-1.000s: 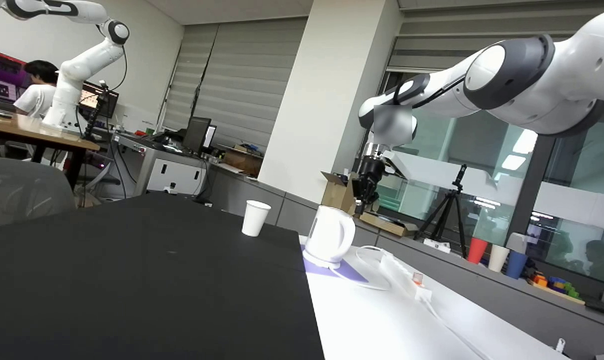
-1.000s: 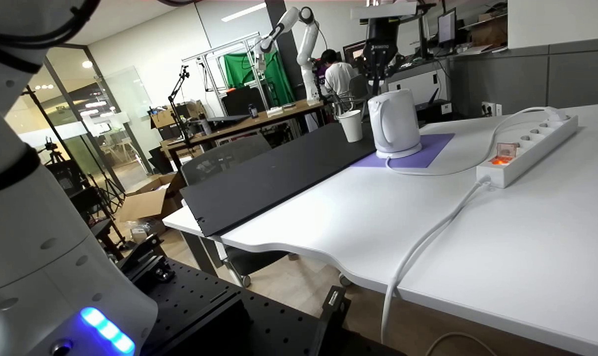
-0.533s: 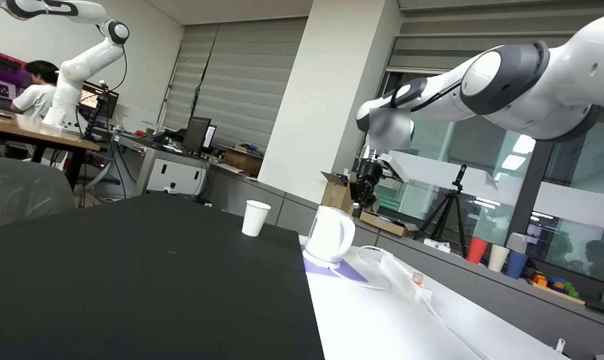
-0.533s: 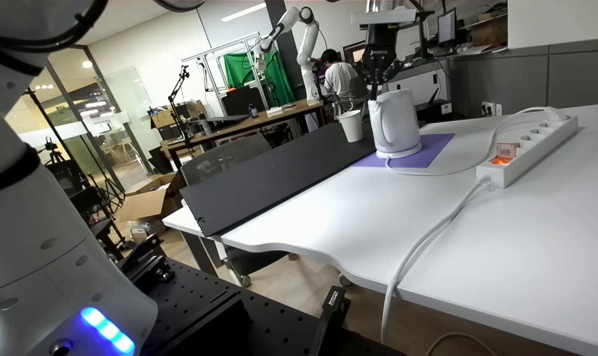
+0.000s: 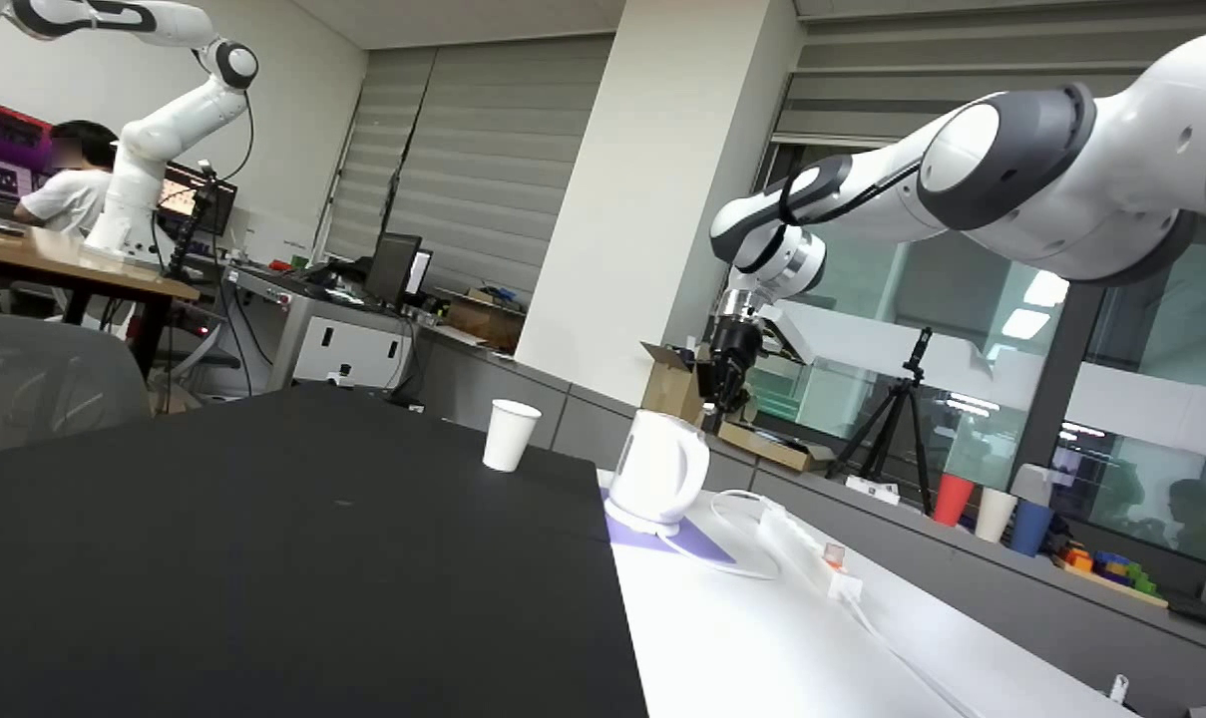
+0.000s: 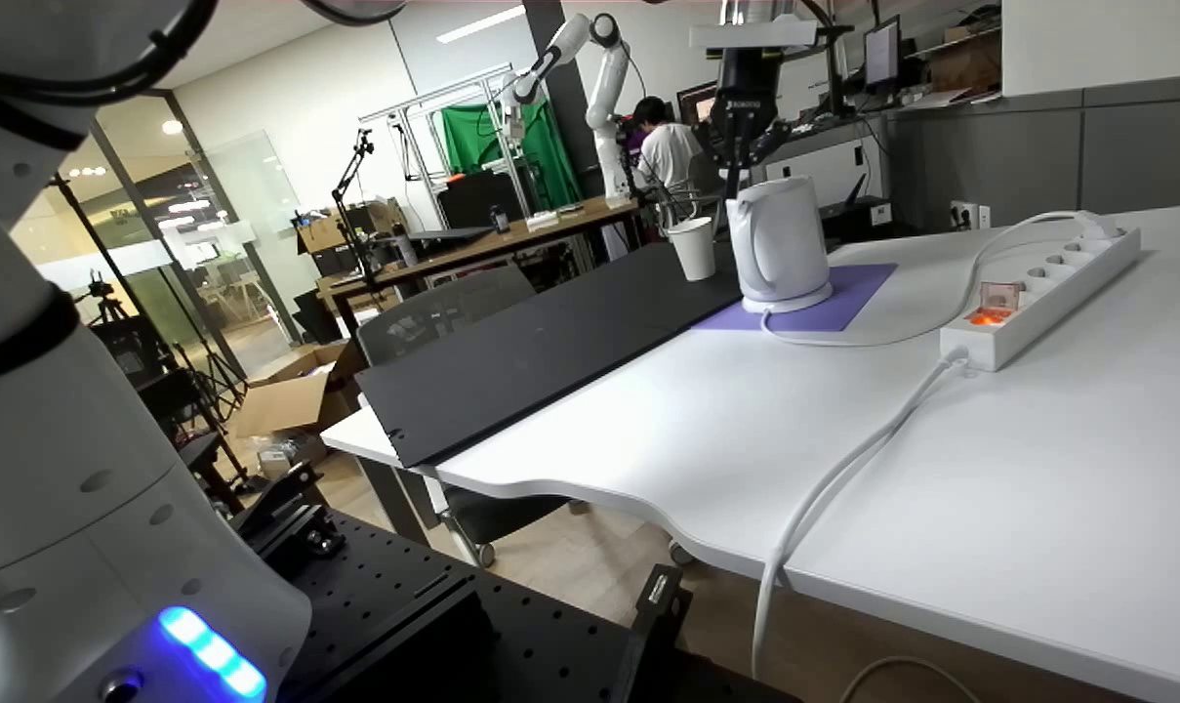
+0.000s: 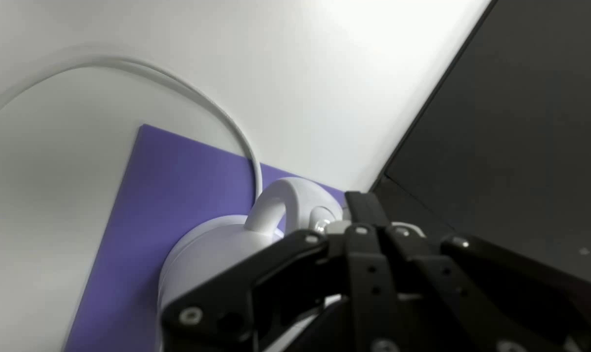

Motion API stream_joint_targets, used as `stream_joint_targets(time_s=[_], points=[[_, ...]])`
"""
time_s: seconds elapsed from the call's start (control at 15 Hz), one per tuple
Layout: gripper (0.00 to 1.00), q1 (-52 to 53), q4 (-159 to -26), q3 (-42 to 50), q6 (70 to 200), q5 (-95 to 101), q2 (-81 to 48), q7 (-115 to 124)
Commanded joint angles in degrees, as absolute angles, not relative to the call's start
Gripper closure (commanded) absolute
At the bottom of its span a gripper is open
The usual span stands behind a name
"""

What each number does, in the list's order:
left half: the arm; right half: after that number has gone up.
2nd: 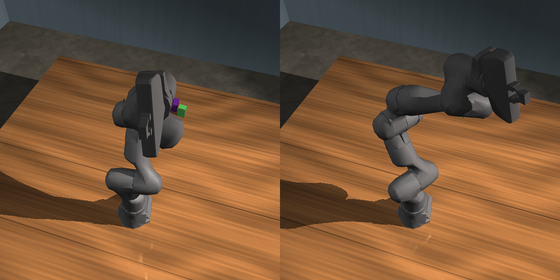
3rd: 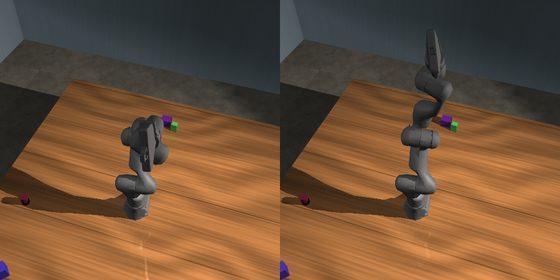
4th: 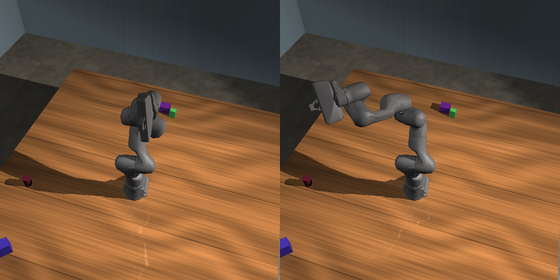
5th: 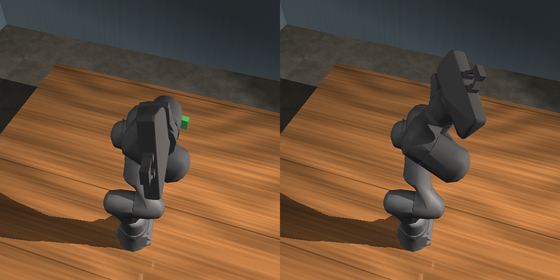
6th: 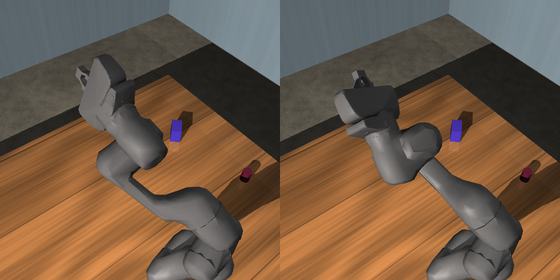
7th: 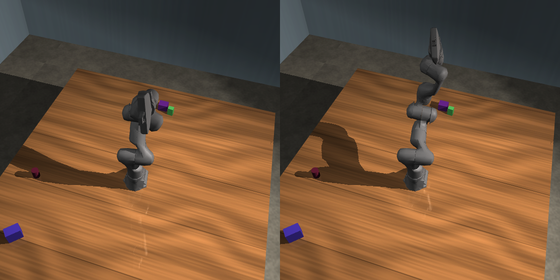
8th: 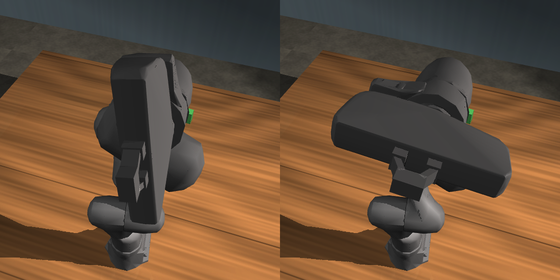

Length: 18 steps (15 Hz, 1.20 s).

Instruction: Pick up the electric kettle

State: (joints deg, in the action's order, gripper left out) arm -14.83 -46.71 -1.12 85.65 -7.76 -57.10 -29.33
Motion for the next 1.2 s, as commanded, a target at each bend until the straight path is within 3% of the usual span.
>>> stream_joint_targets(time_s=[0.0,1.13], points=[[1.0,-14.9,-42.33,-1.17,83.82,-7.92,-59.36,-28.55],[1.0,-14.7,-39.83,-1.12,85.2,-7.85,-61.12,-28.56]])
